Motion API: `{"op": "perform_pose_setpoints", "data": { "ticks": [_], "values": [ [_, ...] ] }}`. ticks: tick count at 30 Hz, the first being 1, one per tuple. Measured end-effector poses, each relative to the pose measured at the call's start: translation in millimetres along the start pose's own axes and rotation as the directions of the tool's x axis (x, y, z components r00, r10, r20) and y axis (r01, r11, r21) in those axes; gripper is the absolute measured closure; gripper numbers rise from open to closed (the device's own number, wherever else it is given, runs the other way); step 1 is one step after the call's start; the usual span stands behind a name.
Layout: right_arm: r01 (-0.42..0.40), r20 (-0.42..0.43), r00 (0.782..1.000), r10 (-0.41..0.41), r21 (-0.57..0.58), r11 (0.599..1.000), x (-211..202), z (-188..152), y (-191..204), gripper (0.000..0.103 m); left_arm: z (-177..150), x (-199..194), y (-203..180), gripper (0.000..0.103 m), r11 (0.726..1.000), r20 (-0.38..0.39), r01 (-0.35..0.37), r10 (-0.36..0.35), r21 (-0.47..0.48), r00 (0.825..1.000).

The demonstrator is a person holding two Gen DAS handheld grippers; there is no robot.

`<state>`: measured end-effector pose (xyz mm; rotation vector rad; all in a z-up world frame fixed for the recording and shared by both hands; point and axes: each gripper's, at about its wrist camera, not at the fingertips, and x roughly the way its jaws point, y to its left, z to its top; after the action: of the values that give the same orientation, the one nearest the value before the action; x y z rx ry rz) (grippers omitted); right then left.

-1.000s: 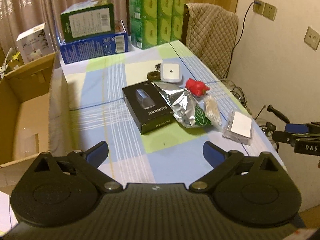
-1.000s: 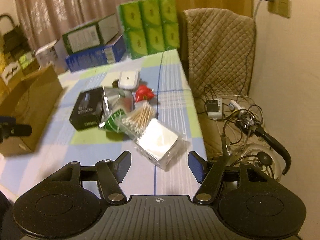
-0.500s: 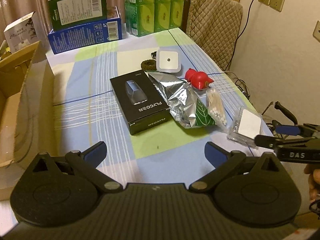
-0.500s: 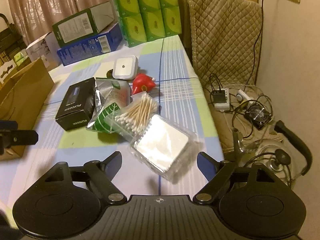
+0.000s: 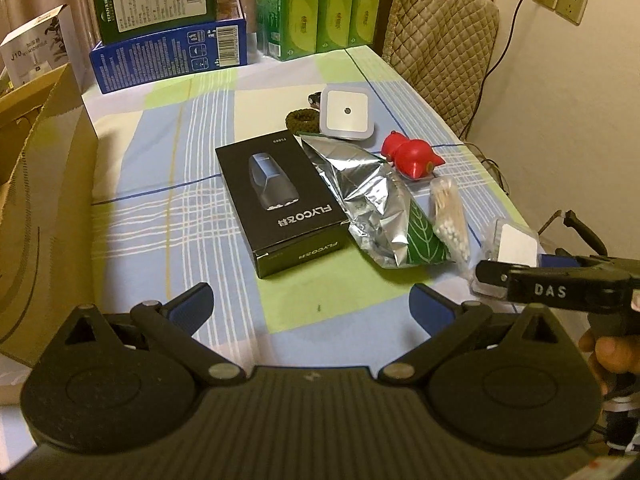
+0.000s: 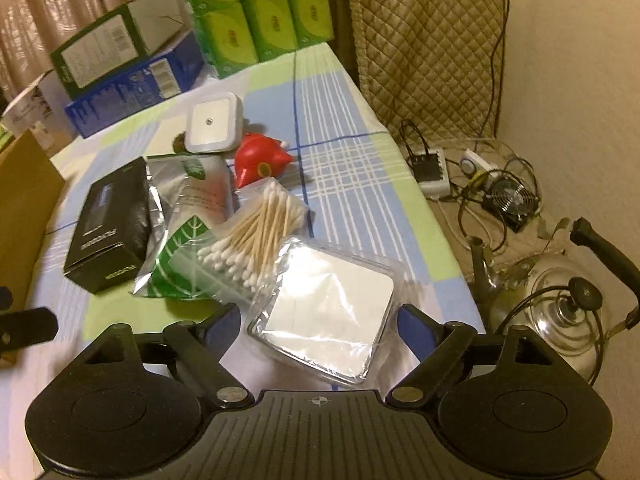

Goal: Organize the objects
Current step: 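Grasp the black FLYCO box with the left tool while the right tool grasps the white pad pack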

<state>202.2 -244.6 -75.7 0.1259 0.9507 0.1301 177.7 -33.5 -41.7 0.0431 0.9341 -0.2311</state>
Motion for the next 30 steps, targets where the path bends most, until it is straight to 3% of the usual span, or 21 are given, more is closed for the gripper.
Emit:
{"op": "perform_pose_setpoints", "data": {
  "ticks": [4, 6, 10, 19, 23, 30],
  "values": [
    [0.013, -0.011, 1.0, -0.013, 0.0, 1.0, 5.1, -0.7, 1.0, 0.021, 0.8, 2.6, 0.9, 0.001, 1.0, -0.003, -0.001, 0.001, 0.003, 1.0],
    [0.01, -0.003, 1.0, -0.01, -0.008, 1.0, 3.7, -2.3, 1.1, 0.028, 1.4, 3.5, 2.6, 0.001, 1.0, -0.003, -0.003, 0.003, 0.002, 1.0],
    [-0.002, -0.001, 1.0, 0.002, -0.019, 1.0, -0.4, -4.1, 0.3, 0.033, 3.1, 6.2, 5.8, 0.001, 1.0, 0.0, -0.006, 0.006, -0.012, 1.0],
    [0.009, 0.073, 0.997, -0.006, -0.04, 0.999, -22.7, 6.2, 1.7, 0.034, 23.3, 24.0, 10.7, 0.001, 0.994, 0.032, -0.054, 0.057, -0.09, 0.998],
    [-0.008, 0.078, 0.997, 0.011, -0.046, 0.999, -26.3, 13.3, 0.6, 0.034, 38.9, 39.3, 14.5, 0.001, 0.987, 0.037, -0.067, 0.073, -0.143, 0.997],
    [-0.017, 0.059, 0.998, 0.02, -0.053, 0.998, -22.1, 12.0, 0.7, 0.034, 54.1, 75.1, 14.0, 0.001, 0.985, 0.004, -0.086, 0.087, -0.151, 0.996]
  ]
}}
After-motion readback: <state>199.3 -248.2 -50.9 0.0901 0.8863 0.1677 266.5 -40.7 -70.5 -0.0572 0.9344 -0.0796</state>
